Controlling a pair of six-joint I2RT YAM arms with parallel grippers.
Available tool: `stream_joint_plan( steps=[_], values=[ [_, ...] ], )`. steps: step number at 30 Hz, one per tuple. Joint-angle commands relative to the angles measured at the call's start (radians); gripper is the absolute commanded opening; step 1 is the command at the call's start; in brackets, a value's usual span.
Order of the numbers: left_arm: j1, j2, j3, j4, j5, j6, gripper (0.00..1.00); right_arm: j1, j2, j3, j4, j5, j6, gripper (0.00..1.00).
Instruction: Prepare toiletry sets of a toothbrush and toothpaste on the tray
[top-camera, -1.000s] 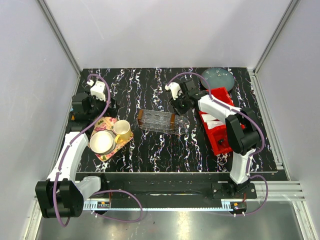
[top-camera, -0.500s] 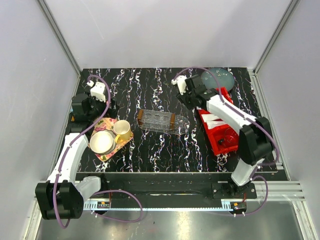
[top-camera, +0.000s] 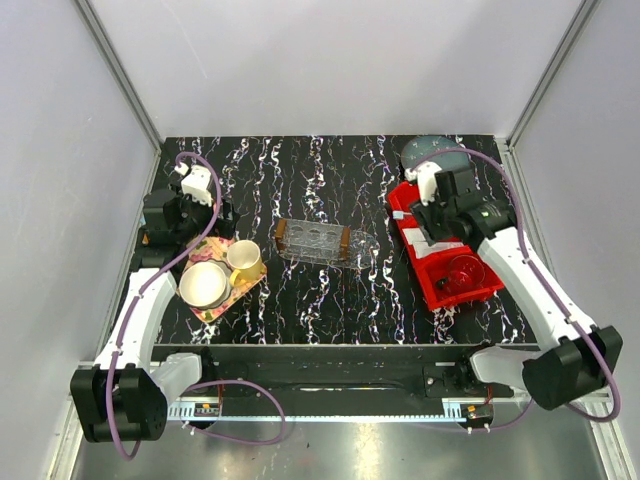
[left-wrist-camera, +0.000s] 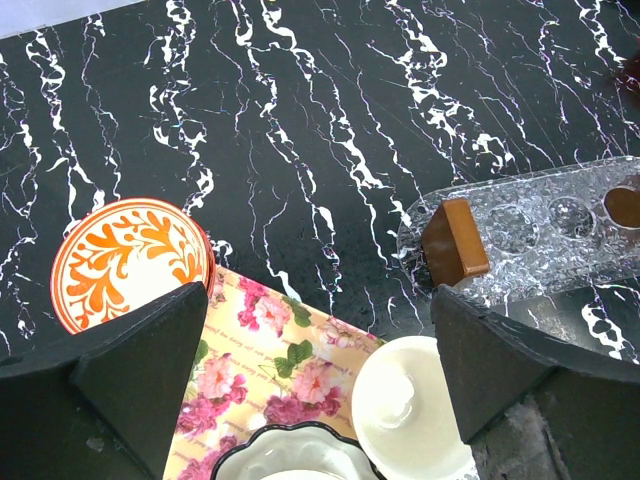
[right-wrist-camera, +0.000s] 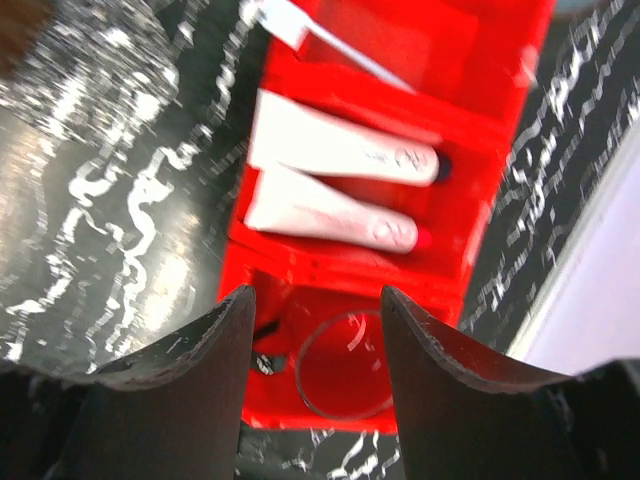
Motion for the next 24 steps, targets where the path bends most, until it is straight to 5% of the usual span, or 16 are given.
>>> stream_joint_plan(
  steps=[1,9,24],
  values=[
    [-0.001,-0.024,-0.001,0.042,0.038,0.004,0.99,-0.097,-0.082,-0.065,-0.115,0.024,-0.047,0.59],
    [-0.002,-0.022,0.001,0.044,0.052,-0.001,0.99,-0.278,-0.148,-0.165,-0.138,-0.048,-0.169,0.61],
    [-0.002,-0.007,-0.010,0.047,0.048,0.004,0.99,-0.552,-0.022,-0.214,-0.093,-0.241,-0.348,0.59]
  ],
)
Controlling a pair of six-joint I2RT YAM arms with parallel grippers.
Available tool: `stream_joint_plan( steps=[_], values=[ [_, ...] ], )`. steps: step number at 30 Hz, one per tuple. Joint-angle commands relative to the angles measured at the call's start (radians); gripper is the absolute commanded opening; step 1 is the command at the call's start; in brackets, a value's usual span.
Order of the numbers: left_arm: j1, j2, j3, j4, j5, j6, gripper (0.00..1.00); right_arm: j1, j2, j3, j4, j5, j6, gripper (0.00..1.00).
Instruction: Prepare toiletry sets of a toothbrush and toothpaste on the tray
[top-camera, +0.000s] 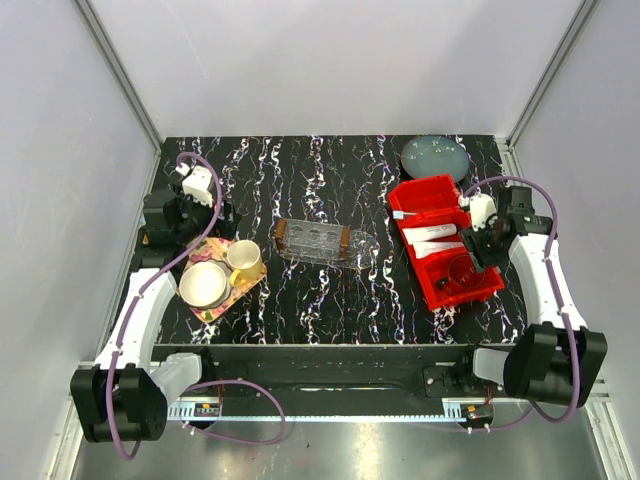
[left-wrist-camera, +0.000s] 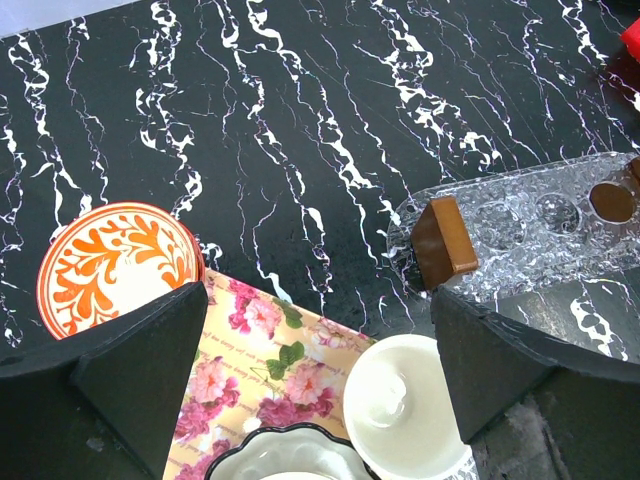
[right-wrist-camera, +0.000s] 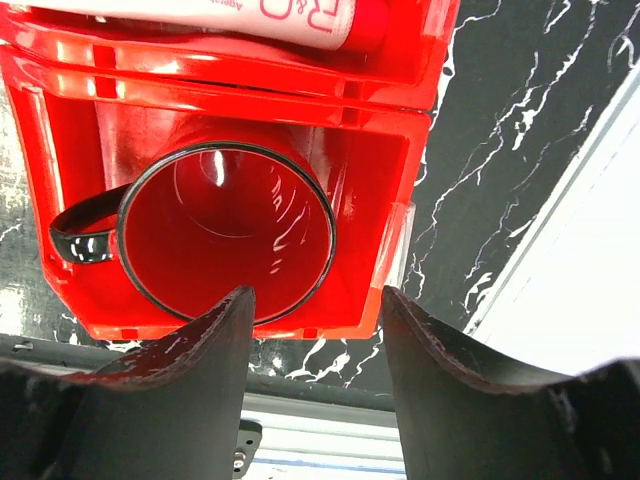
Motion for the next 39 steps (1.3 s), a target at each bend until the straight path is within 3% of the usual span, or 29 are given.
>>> stream_joint_plan(
  steps=[1,26,39],
  values=[
    [-0.002,-0.008,-0.009,0.048,0.017,0.004,0.99,-0.045,0.043,-0.005,0.031,-0.087,-0.077,0.59],
    [-0.002,-0.002,-0.019,0.056,0.011,0.002,0.99,-0.063,0.206,-0.061,0.150,-0.181,-0.123,0.48],
    [-0.002,-0.014,-0.025,0.054,0.008,0.004,0.99,-0.070,0.197,-0.077,0.161,-0.190,-0.137,0.23]
  ],
)
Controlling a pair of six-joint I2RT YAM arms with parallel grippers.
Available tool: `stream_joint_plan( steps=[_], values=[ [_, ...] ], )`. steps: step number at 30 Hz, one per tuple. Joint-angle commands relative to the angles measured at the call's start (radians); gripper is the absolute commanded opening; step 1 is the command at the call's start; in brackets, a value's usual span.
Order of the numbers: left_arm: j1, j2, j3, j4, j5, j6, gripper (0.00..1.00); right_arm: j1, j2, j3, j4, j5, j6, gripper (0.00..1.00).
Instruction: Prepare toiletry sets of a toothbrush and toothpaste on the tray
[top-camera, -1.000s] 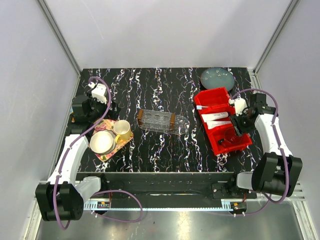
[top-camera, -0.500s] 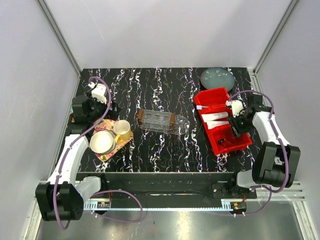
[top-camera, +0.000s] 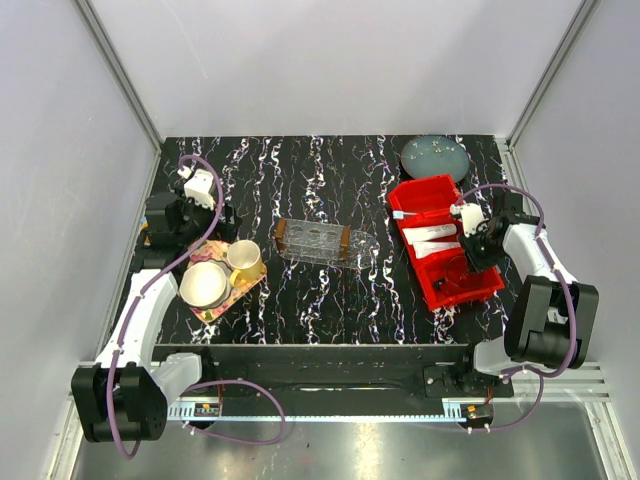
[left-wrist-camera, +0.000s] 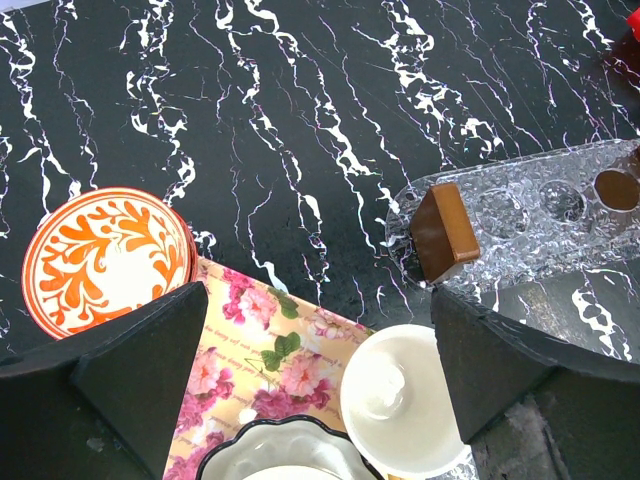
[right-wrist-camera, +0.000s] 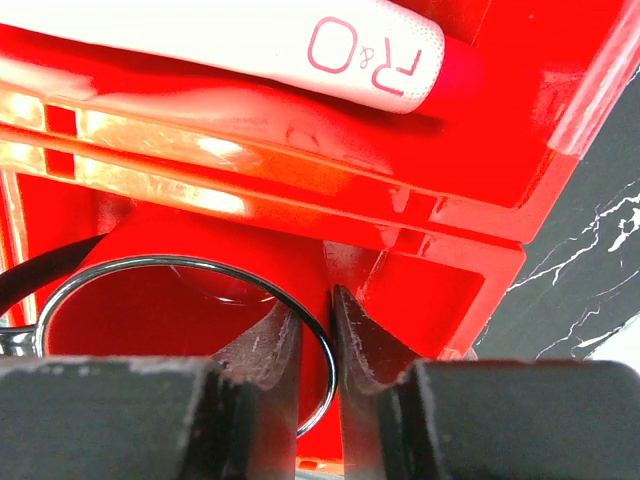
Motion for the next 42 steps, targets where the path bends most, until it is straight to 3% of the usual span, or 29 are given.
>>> stream_joint_plan(
  steps=[1,9,21,29,34,42],
  values=[
    [-0.003,-0.017,-0.001,0.053,0.008,0.005,0.99,-0.005,-0.023,0.001,0.008,-0.024,-0.017,0.21],
    [-0.002,-0.018,-0.001,0.053,0.008,0.007,0.99,-0.010,-0.048,0.051,-0.043,-0.035,-0.020,0.02],
    [-0.002,-0.015,0.013,0.045,0.022,0.024,0.99,-0.010,-0.089,0.221,-0.231,-0.061,-0.120,0.00],
    [-0.010,0.034,0.090,-0.031,0.085,0.042,0.99,-0.004,-0.069,0.436,-0.385,-0.192,-0.242,0.00],
    [-0.014,0.037,0.101,-0.031,0.105,0.039,0.99,0.091,0.010,0.613,-0.508,-0.190,-0.298,0.00],
    [-0.019,0.042,0.117,-0.044,0.117,0.048,0.99,0.313,0.113,0.698,-0.494,-0.173,-0.333,0.00]
  ],
)
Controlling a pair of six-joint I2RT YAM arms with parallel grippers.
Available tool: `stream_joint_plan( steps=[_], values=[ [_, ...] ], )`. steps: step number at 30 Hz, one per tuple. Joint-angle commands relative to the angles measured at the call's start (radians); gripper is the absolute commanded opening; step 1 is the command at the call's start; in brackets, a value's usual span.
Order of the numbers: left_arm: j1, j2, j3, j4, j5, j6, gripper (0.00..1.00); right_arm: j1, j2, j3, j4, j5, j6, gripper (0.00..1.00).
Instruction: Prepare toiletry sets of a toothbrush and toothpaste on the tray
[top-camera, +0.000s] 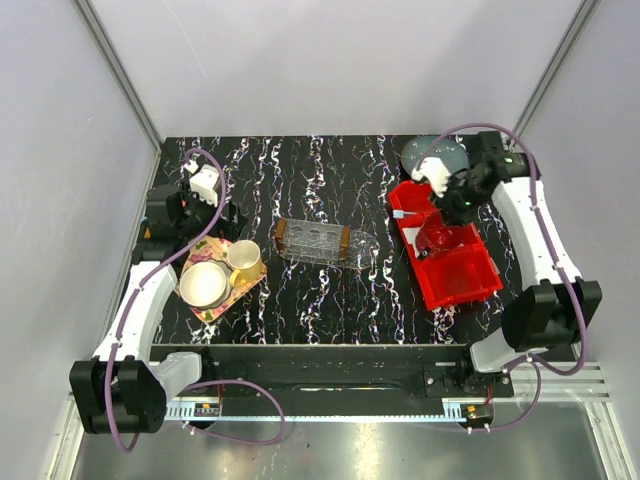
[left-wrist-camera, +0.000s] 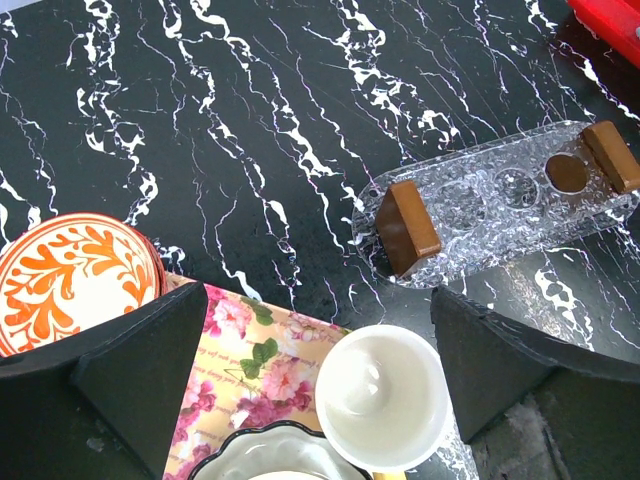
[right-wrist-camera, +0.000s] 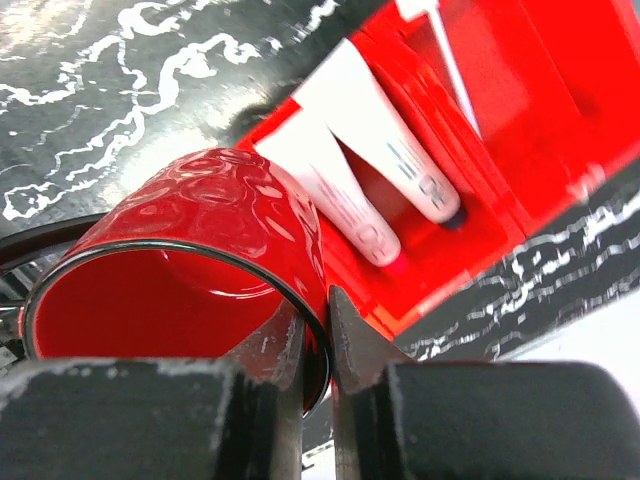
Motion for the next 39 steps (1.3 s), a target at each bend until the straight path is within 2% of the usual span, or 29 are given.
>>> stream_joint_plan(
  steps=[1,12,20,39],
  values=[
    [-0.005,0.000,0.046,0.028,0.032,0.019,0.99,0.087,0.061,0.087,-0.030,-0.046,-0.055,0.00],
    [-0.005,-0.006,0.034,0.026,-0.002,0.033,0.99,0.287,0.317,0.225,0.055,-0.007,-0.022,0.00],
    [-0.005,-0.018,0.020,0.026,-0.019,0.048,0.99,0.341,0.428,0.257,0.133,-0.003,-0.035,0.00],
    [-0.005,-0.011,0.011,0.028,-0.028,0.051,0.99,0.406,0.541,0.249,0.205,0.033,-0.058,0.00]
  ],
)
